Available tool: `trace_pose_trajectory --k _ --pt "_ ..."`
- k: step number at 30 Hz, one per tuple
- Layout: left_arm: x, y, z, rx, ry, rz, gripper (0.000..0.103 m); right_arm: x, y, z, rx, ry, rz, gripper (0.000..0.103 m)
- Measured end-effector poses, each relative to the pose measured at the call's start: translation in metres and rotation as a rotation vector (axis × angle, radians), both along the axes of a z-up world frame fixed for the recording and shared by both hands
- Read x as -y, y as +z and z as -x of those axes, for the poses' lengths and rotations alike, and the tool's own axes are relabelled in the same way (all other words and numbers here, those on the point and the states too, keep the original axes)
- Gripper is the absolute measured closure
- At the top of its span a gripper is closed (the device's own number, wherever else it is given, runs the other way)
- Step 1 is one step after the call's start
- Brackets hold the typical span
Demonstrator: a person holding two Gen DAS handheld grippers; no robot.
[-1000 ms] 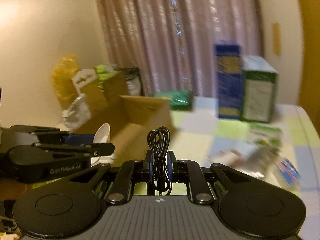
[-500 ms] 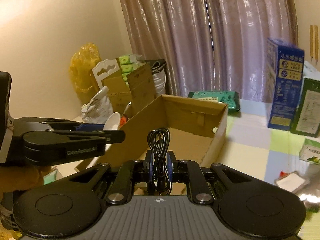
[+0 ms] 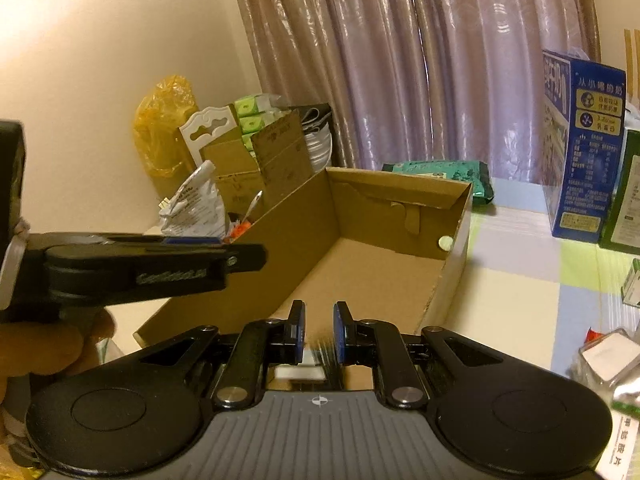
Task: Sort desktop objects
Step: 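Return both tools from the cardboard box to the table, then reach the left gripper to the white Mecobalamin box while the right reaches the blue toothpick box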
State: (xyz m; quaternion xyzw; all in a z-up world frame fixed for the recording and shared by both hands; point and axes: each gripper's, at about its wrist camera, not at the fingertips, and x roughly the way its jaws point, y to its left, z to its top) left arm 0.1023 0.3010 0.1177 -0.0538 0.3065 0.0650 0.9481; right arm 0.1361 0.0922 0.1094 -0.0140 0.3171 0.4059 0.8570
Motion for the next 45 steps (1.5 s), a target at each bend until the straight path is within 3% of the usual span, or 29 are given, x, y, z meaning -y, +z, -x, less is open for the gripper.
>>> trace_pose_trajectory --k 5,9,12,16,21,28,36,45 --pt "0.009 0.008 0.019 0.016 0.009 -0.017 0.060 0.017 0.005 0.000 0.014 -0.034 -0.013 0.087" --pt "0.039 0.020 0.036 0.051 -0.030 -0.030 0.050 0.062 0.016 0.005 0.055 -0.080 -0.042 0.038" --pt "0.071 0.026 0.045 0.069 -0.077 0.001 0.042 0.112 0.021 0.012 0.095 -0.138 -0.035 0.026" --pt "0.128 0.025 0.054 0.083 -0.157 -0.013 0.030 0.187 0.014 0.023 0.119 -0.239 0.007 0.009" --pt "0.201 0.009 0.049 0.071 -0.261 -0.037 0.012 0.274 -0.011 0.034 0.067 -0.372 0.058 0.006" --pt "0.279 -0.042 0.017 -0.021 -0.353 -0.048 0.011 0.350 -0.041 0.028 0.005 -0.493 0.084 0.005" --pt "0.312 -0.101 -0.026 -0.116 -0.375 -0.071 0.011 0.369 -0.063 -0.003 0.055 -0.488 0.164 0.005" --pt "0.340 -0.136 -0.057 -0.160 -0.405 -0.127 0.015 0.367 -0.085 -0.055 0.064 -0.424 0.207 0.006"
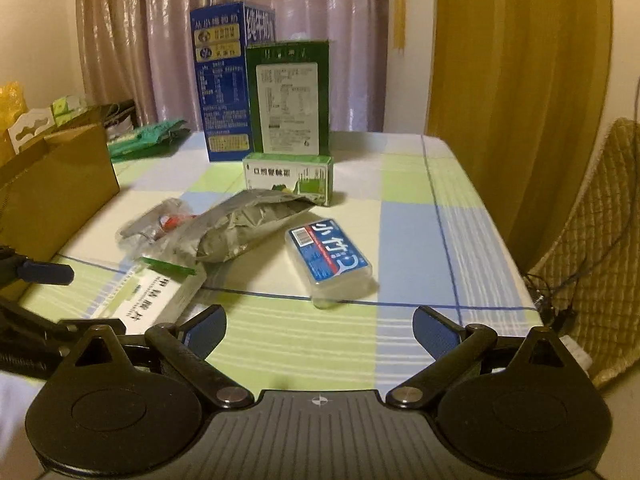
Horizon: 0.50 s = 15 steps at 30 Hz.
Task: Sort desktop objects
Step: 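Reach the left gripper to the white Mecobalamin box while the right reaches the blue toothpick box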
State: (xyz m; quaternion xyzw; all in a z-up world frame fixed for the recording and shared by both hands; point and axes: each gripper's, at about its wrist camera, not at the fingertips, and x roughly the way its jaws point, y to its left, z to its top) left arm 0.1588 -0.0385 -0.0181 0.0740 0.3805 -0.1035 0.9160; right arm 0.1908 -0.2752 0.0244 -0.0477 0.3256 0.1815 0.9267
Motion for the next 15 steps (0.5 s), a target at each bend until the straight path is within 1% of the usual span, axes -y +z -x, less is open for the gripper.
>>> trace_pose_trajectory --k 2,5,7,9,12,15 --pt "0.004 -0.005 -0.003 -0.004 -0.007 -0.013 0.016 0.000 -0.006 -0.009 -0.010 0.020 0.014 0.006" --pt "0.006 -0.010 -0.008 -0.013 -0.010 -0.018 0.023 -0.002 -0.013 -0.019 -0.017 0.041 0.032 0.006" --pt "0.006 -0.012 -0.011 -0.016 -0.006 -0.028 0.025 -0.003 -0.016 -0.026 -0.014 0.052 0.038 0.006" --pt "0.006 -0.015 -0.013 -0.019 -0.006 -0.032 0.031 -0.005 -0.018 -0.034 -0.005 0.064 0.043 0.006" --pt "0.006 -0.016 -0.014 -0.018 0.004 -0.041 0.033 -0.007 -0.023 -0.045 0.009 0.074 0.054 0.006" --pt "0.002 -0.015 -0.016 -0.020 0.023 -0.021 0.035 -0.011 -0.029 -0.055 0.018 0.087 0.074 0.006"
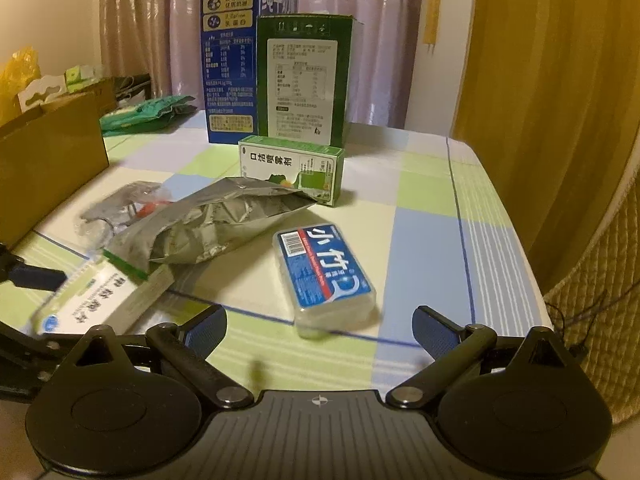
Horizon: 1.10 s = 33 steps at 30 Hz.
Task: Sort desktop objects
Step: 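Reach the left gripper to the white Mecobalamin box while the right reaches the blue toothpick box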
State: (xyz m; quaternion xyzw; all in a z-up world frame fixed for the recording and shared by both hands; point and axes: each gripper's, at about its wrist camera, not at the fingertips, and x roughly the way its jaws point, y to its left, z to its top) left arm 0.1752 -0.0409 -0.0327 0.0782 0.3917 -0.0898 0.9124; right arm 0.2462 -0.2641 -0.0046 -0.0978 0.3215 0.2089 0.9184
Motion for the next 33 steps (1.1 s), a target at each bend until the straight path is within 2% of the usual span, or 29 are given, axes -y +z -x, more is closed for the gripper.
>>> trace_pose_trajectory --k 5,8,11,12,13,17,22,27,33 --pt "-0.003 0.006 -0.001 0.020 0.020 0.024 0.035 -0.008 -0.012 -0.016 0.016 0.022 0.039 0.007" --pt "-0.003 0.007 -0.001 0.025 0.021 0.029 0.036 -0.012 -0.020 -0.024 0.005 0.032 0.054 0.015" --pt "-0.002 0.005 0.000 0.024 0.017 0.019 0.036 -0.013 -0.025 -0.028 -0.018 0.031 0.061 0.033" --pt "-0.001 0.005 0.001 0.023 0.015 0.015 0.036 -0.013 -0.025 -0.029 -0.026 0.022 0.064 0.048" --pt "-0.001 0.004 0.002 0.021 0.014 0.010 0.036 -0.013 -0.025 -0.028 -0.035 0.013 0.070 0.050" --pt "-0.001 0.003 0.012 0.010 0.015 0.006 0.036 -0.015 -0.019 -0.018 -0.082 -0.018 0.083 0.050" --pt "0.000 0.007 0.040 -0.012 0.003 0.009 0.036 -0.008 -0.002 0.024 -0.214 -0.085 0.023 0.050" --pt "-0.002 0.011 0.089 -0.036 -0.006 0.003 0.036 -0.011 0.006 0.093 -0.229 -0.111 0.055 0.050" --pt "-0.007 0.012 0.139 -0.047 -0.017 0.020 0.035 -0.021 -0.002 0.160 -0.224 -0.106 0.043 0.050"
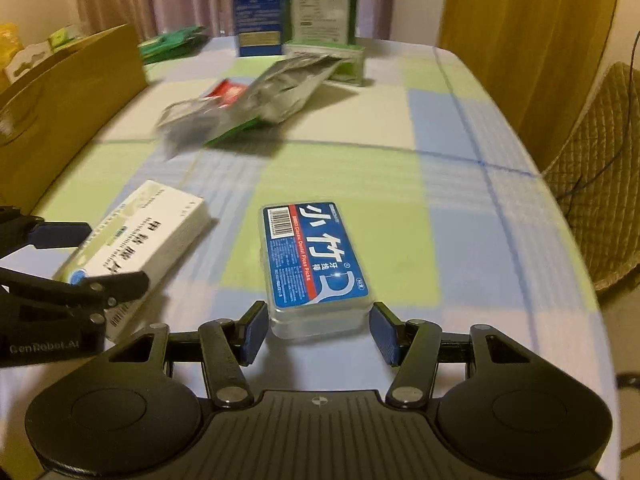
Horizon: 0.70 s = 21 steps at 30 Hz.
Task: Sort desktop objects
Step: 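Reach the left gripper to the white Mecobalamin box while the right reaches the blue toothpick box, then close the left gripper on the Mecobalamin box while the right closes on the blue box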
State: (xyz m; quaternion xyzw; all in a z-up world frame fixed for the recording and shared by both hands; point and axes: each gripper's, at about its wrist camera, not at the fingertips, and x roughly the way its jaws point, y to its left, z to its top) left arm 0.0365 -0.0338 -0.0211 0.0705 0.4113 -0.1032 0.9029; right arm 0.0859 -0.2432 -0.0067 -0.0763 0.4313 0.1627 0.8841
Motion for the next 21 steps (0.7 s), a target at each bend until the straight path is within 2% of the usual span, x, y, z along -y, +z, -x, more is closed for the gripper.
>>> trace_pose_trajectory --k 2,4,9,15,21 --pt "-0.006 0.001 0.006 0.004 0.021 0.017 0.031 -0.006 -0.002 0.012 0.020 0.014 0.017 0.050" --pt "-0.010 0.002 0.009 0.007 0.032 0.027 0.031 -0.011 -0.001 0.018 0.046 0.027 0.036 0.044" --pt "-0.012 0.003 0.002 0.021 0.032 0.038 0.029 -0.015 0.001 0.017 0.115 0.038 0.066 0.038" --pt "0.000 -0.001 -0.009 0.038 -0.016 -0.021 0.029 -0.011 -0.004 0.009 0.084 0.026 0.019 0.036" --pt "0.001 -0.011 -0.021 0.010 -0.005 -0.003 0.029 -0.011 -0.003 0.006 0.067 0.022 -0.004 0.036"
